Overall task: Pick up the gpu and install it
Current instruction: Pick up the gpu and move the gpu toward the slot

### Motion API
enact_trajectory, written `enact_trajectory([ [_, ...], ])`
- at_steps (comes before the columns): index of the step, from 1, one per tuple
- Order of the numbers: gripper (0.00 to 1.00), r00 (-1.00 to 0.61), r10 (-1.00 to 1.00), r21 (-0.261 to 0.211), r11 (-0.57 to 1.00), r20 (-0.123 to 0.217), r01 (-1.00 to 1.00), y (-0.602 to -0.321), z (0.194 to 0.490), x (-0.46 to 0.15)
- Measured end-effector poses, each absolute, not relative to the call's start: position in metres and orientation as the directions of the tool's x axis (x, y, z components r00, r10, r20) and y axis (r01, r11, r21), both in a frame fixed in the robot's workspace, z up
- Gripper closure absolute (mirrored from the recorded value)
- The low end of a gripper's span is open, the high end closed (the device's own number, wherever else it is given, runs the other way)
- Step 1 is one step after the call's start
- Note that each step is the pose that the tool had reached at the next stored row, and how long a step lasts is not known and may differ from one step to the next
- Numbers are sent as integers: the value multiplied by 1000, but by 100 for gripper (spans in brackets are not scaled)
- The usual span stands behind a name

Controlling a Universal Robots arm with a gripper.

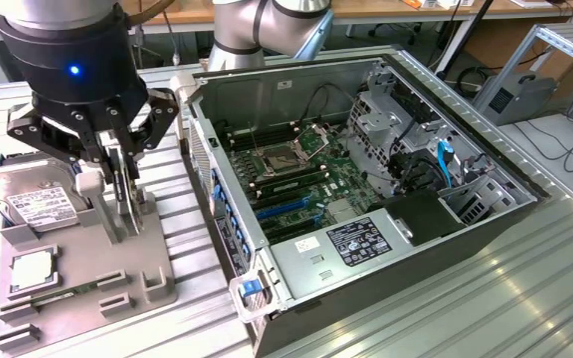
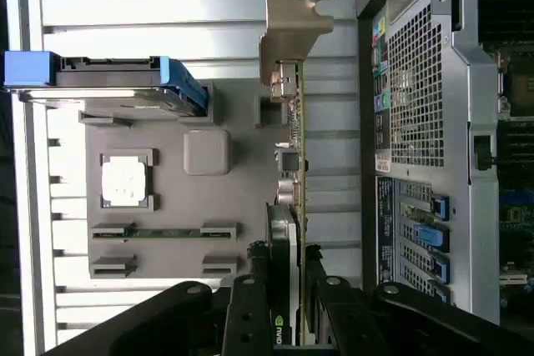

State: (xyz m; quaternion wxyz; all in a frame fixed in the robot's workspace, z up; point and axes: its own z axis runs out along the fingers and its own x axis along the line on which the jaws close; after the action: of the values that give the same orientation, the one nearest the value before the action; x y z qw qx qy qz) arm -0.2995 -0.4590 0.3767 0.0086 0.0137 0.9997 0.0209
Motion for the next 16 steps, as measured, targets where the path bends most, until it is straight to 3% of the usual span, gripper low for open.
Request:
enact_trajectory([
  [3,73,-999,28,40,999,-17,27,-459,413,-300],
  [16,73,-999,28,40,999,-17,27,-459,430,-300],
])
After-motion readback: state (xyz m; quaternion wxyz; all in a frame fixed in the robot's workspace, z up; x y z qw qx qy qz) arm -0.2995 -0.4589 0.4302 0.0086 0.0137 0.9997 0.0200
